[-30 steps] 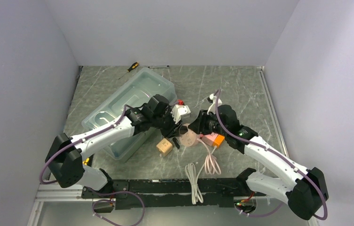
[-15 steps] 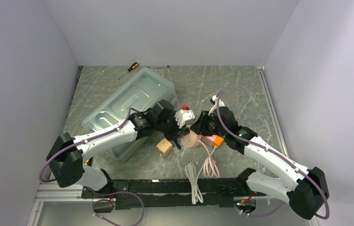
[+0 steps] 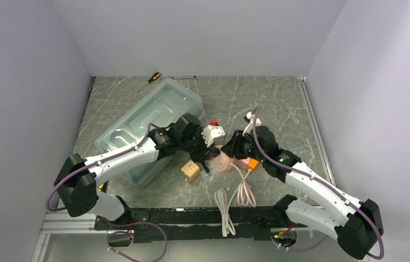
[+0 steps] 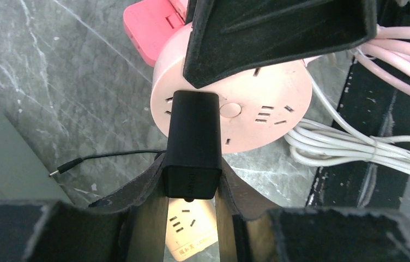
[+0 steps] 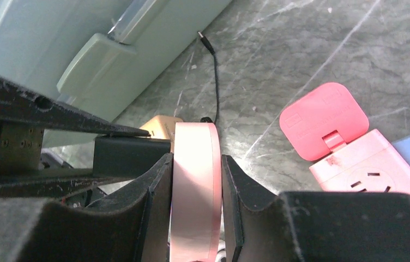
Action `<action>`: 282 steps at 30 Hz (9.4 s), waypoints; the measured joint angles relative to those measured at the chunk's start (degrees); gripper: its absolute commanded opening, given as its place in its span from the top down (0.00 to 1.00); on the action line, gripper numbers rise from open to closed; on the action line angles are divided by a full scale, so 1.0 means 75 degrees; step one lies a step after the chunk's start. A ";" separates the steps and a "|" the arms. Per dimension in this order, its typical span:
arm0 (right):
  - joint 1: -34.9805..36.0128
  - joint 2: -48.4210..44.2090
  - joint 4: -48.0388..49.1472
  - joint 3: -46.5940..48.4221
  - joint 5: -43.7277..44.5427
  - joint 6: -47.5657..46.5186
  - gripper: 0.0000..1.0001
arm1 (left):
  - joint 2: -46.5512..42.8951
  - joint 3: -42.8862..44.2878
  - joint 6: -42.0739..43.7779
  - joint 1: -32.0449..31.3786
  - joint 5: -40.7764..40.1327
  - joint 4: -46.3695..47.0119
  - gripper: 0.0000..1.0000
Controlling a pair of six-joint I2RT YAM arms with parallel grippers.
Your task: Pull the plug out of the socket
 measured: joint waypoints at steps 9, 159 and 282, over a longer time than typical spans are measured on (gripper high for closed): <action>-0.0233 -0.0163 0.0309 -0.0090 -0.1183 -0.0886 1.00 | -0.0038 0.0201 0.0038 0.0399 0.0982 -0.0533 1.00; -0.3357 -0.1810 0.3917 -0.3316 -0.1329 0.0641 1.00 | -0.2215 -0.0472 -0.2005 0.0860 0.0122 0.0580 0.07; -0.0656 -0.0863 0.5380 -0.2943 0.1186 -0.1209 1.00 | 0.0629 -0.0070 -0.3515 0.1154 0.2206 0.0702 1.00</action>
